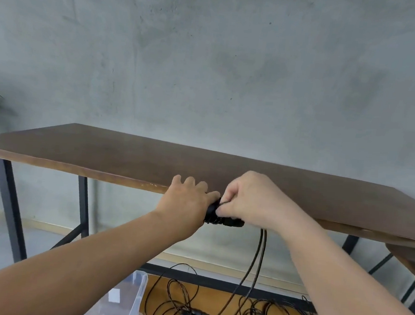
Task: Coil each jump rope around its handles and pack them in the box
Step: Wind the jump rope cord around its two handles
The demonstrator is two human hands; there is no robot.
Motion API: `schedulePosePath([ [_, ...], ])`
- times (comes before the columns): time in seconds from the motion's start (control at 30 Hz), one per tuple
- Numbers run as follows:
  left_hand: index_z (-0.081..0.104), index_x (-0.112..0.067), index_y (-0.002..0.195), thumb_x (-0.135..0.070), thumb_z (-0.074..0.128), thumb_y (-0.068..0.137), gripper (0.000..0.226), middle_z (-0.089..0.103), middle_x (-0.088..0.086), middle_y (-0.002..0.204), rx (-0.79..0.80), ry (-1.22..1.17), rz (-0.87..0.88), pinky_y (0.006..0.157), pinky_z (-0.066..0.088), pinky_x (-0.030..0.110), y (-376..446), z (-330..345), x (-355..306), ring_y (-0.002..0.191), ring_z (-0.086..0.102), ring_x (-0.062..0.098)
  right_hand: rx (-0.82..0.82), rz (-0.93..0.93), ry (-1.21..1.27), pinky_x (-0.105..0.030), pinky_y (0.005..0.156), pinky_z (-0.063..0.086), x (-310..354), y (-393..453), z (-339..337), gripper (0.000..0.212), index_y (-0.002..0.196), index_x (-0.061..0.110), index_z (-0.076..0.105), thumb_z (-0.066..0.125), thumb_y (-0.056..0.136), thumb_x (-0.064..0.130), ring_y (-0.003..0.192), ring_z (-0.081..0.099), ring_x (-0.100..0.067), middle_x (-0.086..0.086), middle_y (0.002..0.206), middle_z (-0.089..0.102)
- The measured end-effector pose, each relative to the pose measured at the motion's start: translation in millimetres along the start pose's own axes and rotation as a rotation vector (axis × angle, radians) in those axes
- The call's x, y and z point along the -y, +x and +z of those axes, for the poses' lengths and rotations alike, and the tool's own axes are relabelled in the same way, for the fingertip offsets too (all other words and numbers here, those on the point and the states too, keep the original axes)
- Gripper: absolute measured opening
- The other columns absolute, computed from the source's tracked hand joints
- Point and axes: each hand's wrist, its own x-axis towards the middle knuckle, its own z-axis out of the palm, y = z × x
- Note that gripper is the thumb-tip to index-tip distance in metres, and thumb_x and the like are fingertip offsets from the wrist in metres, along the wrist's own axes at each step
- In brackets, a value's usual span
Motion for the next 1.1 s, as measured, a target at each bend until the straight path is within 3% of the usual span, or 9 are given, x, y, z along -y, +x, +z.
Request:
schedulePosePath([
  [0.13,0.045,-0.028,0.127,-0.027,0.053,0.094,0.034,0.053,-0.002,0.112,0.084,-0.182,0.082,0.075,0.036,0.032,-5,-13,3,0.101,0.051,0.023,0.084,-0.023,0.119,-0.016,0.054,0.041,-13,13,-15,0.022,0.072,0.020,0.072,0.090,0.064,0.029,0.055,0.055,-0.003,0.010,0.060,0.065],
  [0.33,0.052,-0.024,0.090,-0.009,0.059,0.088,0.017,0.060,-0.008,0.084,0.220,-0.614,0.107,0.063,0.047,0.023,-13,-49,15,0.075,0.057,0.012,0.279,-0.080,0.693,-0.020,0.046,0.033,-35,27,-12,0.023,0.068,0.015,0.065,0.088,0.064,0.016,0.046,0.044,-0.010,0.001,0.057,0.058],
  [0.47,0.055,-0.024,0.079,-0.005,0.063,0.080,0.021,0.061,-0.008,0.069,0.186,-0.791,0.045,0.054,0.044,0.020,-19,-66,22,0.063,0.057,0.010,0.256,-0.015,1.051,-0.018,0.048,0.045,-41,31,8,0.013,0.071,0.011,0.061,0.071,0.080,0.008,0.051,0.058,-0.007,0.003,0.061,0.064],
  [0.53,0.051,-0.027,0.070,-0.004,0.064,0.076,0.027,0.058,-0.010,0.062,0.124,-0.883,-0.039,0.049,0.039,0.016,-23,-68,26,0.056,0.051,0.007,0.245,0.019,1.186,-0.017,0.046,0.031,-41,30,25,0.026,0.071,0.015,0.061,0.055,0.093,0.004,0.047,0.047,-0.004,0.007,0.057,0.056],
  [0.63,0.051,-0.030,0.071,-0.010,0.063,0.075,0.024,0.057,-0.015,0.063,0.043,-0.969,-0.172,0.048,0.034,0.014,-23,-67,33,0.054,0.046,0.005,0.217,0.056,1.286,-0.020,0.044,0.013,-29,21,55,0.026,0.079,0.012,0.053,0.042,0.102,0.015,0.043,0.025,-0.006,0.003,0.055,0.044],
  [0.73,0.050,-0.028,0.071,-0.022,0.060,0.080,0.015,0.055,-0.010,0.061,0.037,-0.885,-0.271,0.046,0.035,0.015,-22,-62,38,0.054,0.046,0.008,0.183,0.124,1.307,-0.025,0.045,0.016,-11,6,81,0.035,0.092,0.005,0.060,0.039,0.105,0.029,0.045,0.024,-0.011,-0.002,0.058,0.044],
  [0.83,0.053,-0.022,0.076,-0.018,0.058,0.084,0.010,0.057,-0.008,0.068,0.087,-0.711,-0.333,0.048,0.037,0.019,-20,-49,40,0.060,0.052,0.013,0.156,0.167,1.173,-0.027,0.046,0.026,4,-3,98,0.033,0.108,0.005,0.062,0.036,0.106,0.024,0.048,0.033,-0.013,-0.004,0.062,0.049],
  [0.93,0.057,-0.017,0.097,-0.019,0.053,0.088,0.011,0.063,0.001,0.090,0.065,-0.483,-0.390,0.064,0.043,0.030,-19,-31,41,0.076,0.057,0.024,0.188,0.212,1.073,-0.027,0.050,0.039,14,-7,107,0.033,0.108,0.006,0.064,0.036,0.107,0.023,0.052,0.045,-0.013,-0.005,0.066,0.055],
  [1.1,0.052,-0.018,0.112,-0.019,0.052,0.091,0.021,0.058,0.000,0.106,0.011,-0.101,-0.283,0.070,0.034,0.029,-21,-5,50,0.096,0.055,0.022,0.273,0.158,0.791,-0.033,0.072,0.058,24,-9,111,0.031,0.102,0.005,0.065,0.044,0.104,0.028,0.061,0.059,-0.015,-0.002,0.066,0.059],
])
